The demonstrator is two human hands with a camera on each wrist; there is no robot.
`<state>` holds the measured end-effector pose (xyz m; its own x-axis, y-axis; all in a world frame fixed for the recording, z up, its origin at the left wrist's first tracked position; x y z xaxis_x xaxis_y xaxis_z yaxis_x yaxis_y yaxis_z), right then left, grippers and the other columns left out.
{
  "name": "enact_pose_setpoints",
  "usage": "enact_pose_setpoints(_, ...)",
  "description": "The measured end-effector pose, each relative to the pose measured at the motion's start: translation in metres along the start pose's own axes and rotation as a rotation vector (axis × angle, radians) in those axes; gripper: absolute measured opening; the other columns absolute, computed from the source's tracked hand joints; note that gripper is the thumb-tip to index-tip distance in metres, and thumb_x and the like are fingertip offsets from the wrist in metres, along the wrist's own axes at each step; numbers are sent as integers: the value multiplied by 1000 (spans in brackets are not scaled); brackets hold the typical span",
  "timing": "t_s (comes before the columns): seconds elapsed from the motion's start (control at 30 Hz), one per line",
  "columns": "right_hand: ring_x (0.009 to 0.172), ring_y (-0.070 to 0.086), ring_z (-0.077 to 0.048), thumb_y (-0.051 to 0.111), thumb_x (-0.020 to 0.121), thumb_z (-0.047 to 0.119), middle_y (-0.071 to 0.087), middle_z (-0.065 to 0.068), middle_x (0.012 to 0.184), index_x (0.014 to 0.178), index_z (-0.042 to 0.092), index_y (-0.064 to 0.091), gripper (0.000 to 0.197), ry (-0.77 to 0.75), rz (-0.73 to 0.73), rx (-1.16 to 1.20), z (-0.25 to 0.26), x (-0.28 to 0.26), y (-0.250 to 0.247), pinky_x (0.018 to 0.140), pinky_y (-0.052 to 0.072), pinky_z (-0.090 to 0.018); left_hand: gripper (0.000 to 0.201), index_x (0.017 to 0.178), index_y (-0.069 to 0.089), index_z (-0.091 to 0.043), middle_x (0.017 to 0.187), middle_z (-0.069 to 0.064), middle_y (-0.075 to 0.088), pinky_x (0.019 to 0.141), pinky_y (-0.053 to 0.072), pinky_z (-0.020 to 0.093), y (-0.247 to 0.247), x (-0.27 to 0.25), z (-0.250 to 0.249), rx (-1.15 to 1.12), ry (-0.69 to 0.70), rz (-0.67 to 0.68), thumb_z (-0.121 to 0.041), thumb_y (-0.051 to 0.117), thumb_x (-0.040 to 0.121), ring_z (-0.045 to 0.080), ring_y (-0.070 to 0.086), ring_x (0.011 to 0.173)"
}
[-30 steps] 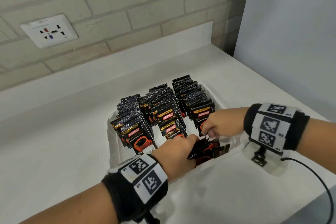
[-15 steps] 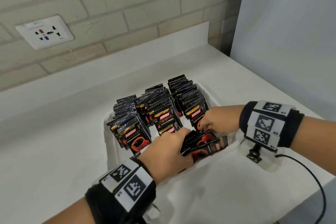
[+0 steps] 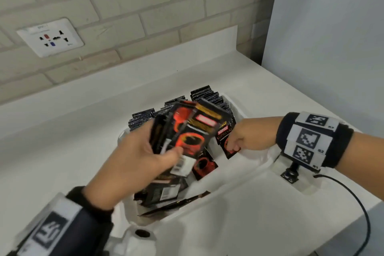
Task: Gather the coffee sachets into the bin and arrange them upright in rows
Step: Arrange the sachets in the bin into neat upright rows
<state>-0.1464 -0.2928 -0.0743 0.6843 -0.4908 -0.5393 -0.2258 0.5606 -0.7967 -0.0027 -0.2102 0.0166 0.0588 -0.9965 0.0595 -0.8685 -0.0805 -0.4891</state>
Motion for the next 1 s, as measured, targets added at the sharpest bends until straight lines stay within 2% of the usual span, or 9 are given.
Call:
enact_pose_setpoints(0.13, 89, 54, -1, 36, 94, 2, 62, 4, 112, 123, 18, 58, 39, -16, -108, 131, -1, -16, -18, 85, 40, -12, 26, 81, 74, -25, 87, -7, 75, 71, 55, 25, -42, -2, 19, -350, -88, -157, -19, 82, 57, 8, 70, 82)
enact_pose_setpoints(0.27, 78, 59, 8, 39, 92, -1, 62, 17, 95, 114, 28, 62, 43, -81, -271, 308, 2, -37, -36, 81, 43, -7, 65, 79, 76, -23, 86, -1, 75, 59, 56, 21, -66, -16, 40, -593, -104, -259, -46, 91, 20, 11, 71, 75)
enact_pose_setpoints(0.37, 83, 63, 6, 41, 91, 6, 67, 16, 96, 97, 41, 59, 40, -161, -361, 483, 16, -56, -42, 82, 46, -11, 78, 82, 73, -17, 86, 3, 75, 57, 56, 24, -63, -29, 57, -679, -174, -296, -47, 90, 13, 13, 71, 72)
enact_pose_setpoints(0.43, 84, 63, 4, 43, 93, 10, 69, 14, 95, 96, 42, 59, 36, -211, -371, 562, 29, -62, -39, 81, 47, -12, 67, 83, 70, -15, 83, 3, 75, 54, 55, 21, -55, -34, 65, -698, -209, -317, -39, 90, 25, 12, 71, 69)
enact_pose_setpoints(0.47, 85, 63, 4, 44, 93, 8, 69, 14, 94, 96, 43, 60, 38, -226, -368, 568, 36, -62, -36, 81, 48, -13, 52, 86, 68, -14, 81, 2, 75, 54, 54, 20, -50, -36, 68, -710, -226, -325, -32, 87, 41, 11, 71, 68)
enact_pose_setpoints(0.57, 90, 61, 7, 46, 93, 9, 68, 19, 93, 98, 44, 60, 38, -252, -398, 525, 55, -57, -30, 83, 48, -14, 14, 94, 62, -12, 78, -1, 74, 55, 54, 18, -41, -36, 77, -726, -267, -378, -6, 57, 83, 9, 70, 68)
enact_pose_setpoints(0.7, 94, 61, 5, 48, 93, 9, 65, 27, 100, 100, 47, 58, 40, -326, -475, 555, 79, -55, -24, 83, 47, -14, 15, 95, 61, -13, 81, -3, 74, 60, 56, 20, -44, -32, 76, -688, -238, -424, -5, 51, 89, 8, 70, 72)
enact_pose_setpoints(0.9, 79, 62, -6, 52, 91, 17, 64, 25, 97, 101, 44, 61, 30, -414, -518, 536, 102, -61, -19, 72, 49, -23, 20, 97, 63, -14, 86, -4, 74, 73, 58, 26, -70, -31, 63, -653, -143, -468, -4, 47, 92, 9, 69, 80)
enact_pose_setpoints(1.0, 75, 57, 4, 49, 87, 28, 64, 19, 84, 101, 26, 69, 24, -553, -433, 414, 132, -66, 1, 69, 44, -9, 38, 77, 72, -18, 76, -8, 73, 63, 55, 21, -90, -41, 55, -636, -81, -508, -2, 43, 94, 4, 68, 72)
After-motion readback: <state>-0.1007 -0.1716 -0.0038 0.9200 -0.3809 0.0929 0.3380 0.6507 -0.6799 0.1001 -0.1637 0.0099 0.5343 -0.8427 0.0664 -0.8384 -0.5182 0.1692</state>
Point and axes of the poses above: each hand's wrist, its own x-axis towards the middle knuckle, its own y-axis out of the palm, z = x × y, the point moved 9 cm from there along x, towards the middle knuckle
